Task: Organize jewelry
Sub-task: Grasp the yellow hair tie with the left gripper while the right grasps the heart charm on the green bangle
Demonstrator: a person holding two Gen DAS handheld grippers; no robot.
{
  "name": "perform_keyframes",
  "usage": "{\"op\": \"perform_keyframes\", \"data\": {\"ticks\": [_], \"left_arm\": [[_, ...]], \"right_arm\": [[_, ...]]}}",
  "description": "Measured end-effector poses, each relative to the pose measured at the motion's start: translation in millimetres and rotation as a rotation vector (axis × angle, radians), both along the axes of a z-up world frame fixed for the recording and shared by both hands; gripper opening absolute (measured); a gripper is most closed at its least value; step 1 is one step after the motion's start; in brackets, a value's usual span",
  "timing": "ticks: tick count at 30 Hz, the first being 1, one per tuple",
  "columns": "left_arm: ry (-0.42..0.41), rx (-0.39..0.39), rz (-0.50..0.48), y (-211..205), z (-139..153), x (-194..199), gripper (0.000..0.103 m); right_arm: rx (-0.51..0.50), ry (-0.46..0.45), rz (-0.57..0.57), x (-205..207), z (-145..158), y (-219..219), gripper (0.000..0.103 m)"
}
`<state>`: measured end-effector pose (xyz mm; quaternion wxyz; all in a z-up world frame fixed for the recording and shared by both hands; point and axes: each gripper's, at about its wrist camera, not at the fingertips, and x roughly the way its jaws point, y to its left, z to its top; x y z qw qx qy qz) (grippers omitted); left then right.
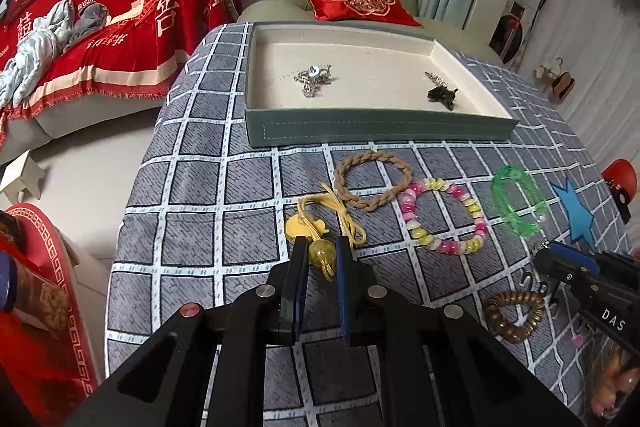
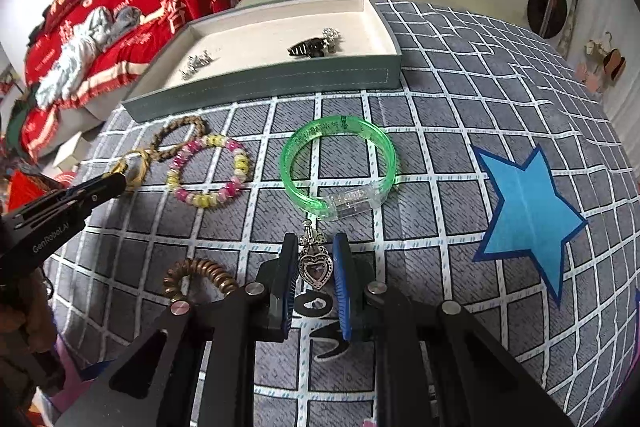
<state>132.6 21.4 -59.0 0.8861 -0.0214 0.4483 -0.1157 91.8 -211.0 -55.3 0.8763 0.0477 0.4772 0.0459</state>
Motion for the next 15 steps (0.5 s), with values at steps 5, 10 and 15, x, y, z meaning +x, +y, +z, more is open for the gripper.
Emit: {"op": "perform_keyframes", "data": {"ticks": [5, 10, 15], "left_arm": [[-0.019, -0.014, -0.004, 4.6, 10.4, -4.6, 0.029], [-0.035, -0.018, -0.010, 6.4, 17.6, -10.1, 0.029], [-0.047, -0.026, -0.011, 6.8, 24.2, -11.1, 0.029]], "right_arm": [[0.035, -0.023, 0.007, -7.1, 11.2, -4.0, 0.019], [0.063, -0.034, 0.002, -10.8, 19.2, -7.8, 0.019], [0.088, -0.034, -0.006, -11.8, 23.0, -12.4, 0.019]]}}
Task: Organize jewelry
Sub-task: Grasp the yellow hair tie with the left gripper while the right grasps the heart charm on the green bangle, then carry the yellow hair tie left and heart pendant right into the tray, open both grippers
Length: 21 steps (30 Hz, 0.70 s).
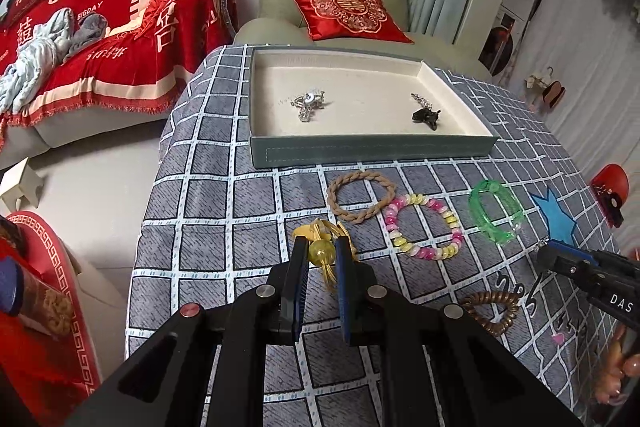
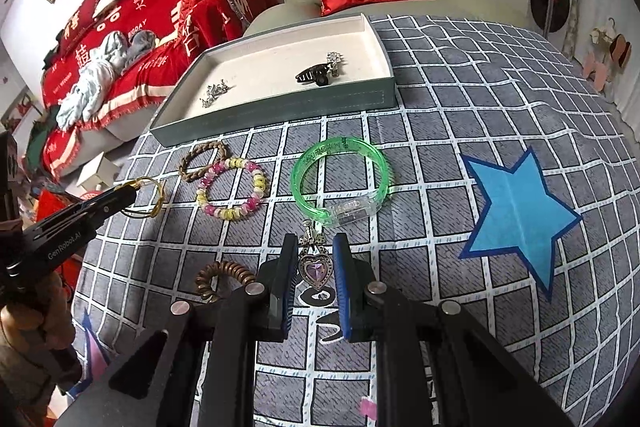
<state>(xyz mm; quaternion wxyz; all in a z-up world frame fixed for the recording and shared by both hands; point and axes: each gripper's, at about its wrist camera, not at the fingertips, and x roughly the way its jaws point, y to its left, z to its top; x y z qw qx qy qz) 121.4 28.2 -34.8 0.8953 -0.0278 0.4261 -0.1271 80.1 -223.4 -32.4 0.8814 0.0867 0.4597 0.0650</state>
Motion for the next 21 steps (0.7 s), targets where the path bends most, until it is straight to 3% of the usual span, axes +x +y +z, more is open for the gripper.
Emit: {"op": "perform_keyframes", "data": {"ticks": [13, 21], "left_arm": [[-0.067, -0.011, -0.017, -0.9, 29.8, 1.0, 0.029], [-0.114, -0.014, -0.025, 0.7, 51.1, 12.2, 0.029]], "right_arm": [[-0.012, -0.036, 0.010, 6.8, 20.3, -2.1, 0.019], [-0.004, -0.065, 0.044, 32.5, 42.5, 0.1, 0.019]]}}
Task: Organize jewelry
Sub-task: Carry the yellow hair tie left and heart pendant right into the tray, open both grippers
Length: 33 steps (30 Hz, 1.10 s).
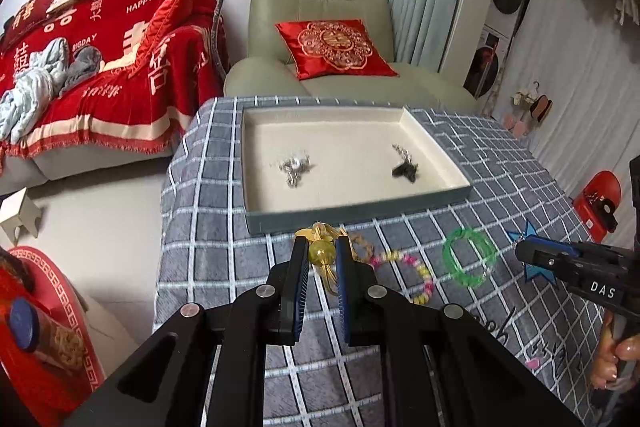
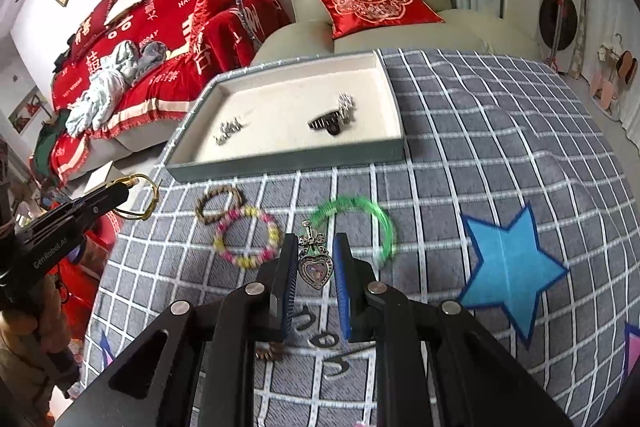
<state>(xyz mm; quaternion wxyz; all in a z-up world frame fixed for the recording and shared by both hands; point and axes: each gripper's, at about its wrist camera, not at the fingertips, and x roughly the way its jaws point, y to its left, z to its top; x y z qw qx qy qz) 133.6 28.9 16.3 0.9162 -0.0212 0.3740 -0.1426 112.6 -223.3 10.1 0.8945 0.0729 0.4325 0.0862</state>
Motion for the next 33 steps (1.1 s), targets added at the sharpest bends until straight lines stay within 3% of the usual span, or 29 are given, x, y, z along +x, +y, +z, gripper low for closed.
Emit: {"op": "perform_keyframes", "data": {"ticks": [9, 21, 24, 33], "left_arm": [[-0.056, 0.012, 0.020, 6.2, 30.0, 31.6, 0.029], [-0.076, 0.010, 0.030, -19.9, 67.5, 112.6, 0.029], [-0.046, 0.018, 0.035, -31.1, 58.8, 133.2, 0.029], [0.087, 0.074, 0.009, -69.7, -14.2, 164.8, 0.029]], "right_arm": [[0.017, -0.026, 0.042, 49.5, 34.9, -3.1, 0.019], [0.048, -0.014, 0.039, 141.3, 55.4, -8.3, 0.019], [0.064, 0.000, 0.021, 164.7, 47.2, -9.5, 0.019], [0.085, 0.094, -0.032, 199.1, -13.8, -16.7, 0.019]]}}
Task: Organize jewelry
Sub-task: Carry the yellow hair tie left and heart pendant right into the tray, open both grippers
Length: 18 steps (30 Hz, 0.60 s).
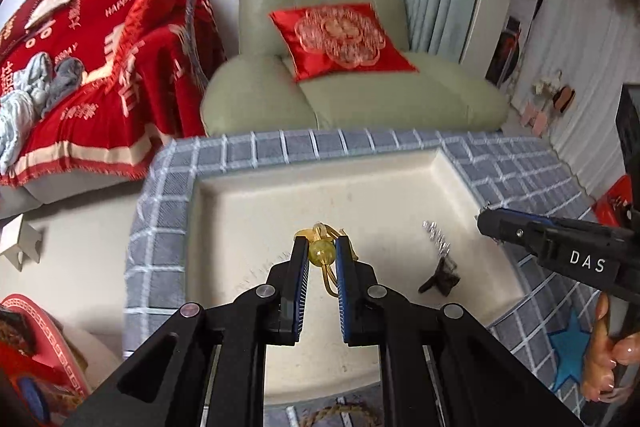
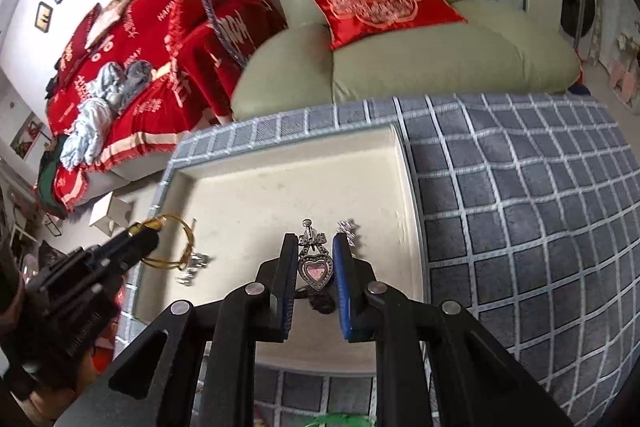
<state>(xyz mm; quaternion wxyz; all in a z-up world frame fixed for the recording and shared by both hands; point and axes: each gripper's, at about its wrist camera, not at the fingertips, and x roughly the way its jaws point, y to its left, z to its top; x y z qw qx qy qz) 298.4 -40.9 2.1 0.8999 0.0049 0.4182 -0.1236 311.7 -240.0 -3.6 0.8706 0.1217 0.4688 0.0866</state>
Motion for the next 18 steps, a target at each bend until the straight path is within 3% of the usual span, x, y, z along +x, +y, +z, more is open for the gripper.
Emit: {"op": "perform_keyframes", "data": {"ticks": [12, 18], "left_arm": [[0.055, 0.089, -0.015, -24.2, -48.6, 11.4, 0.029], [0.059, 0.142, -0.020, -29.9, -58.5, 8.3, 0.030]], "right_arm": [[-0.058, 0.062, -0.016, 19.6, -49.6, -2.1, 0.019], [-0.044, 0.065, -0.011, 19.5, -53.7, -1.8, 0.020]]}}
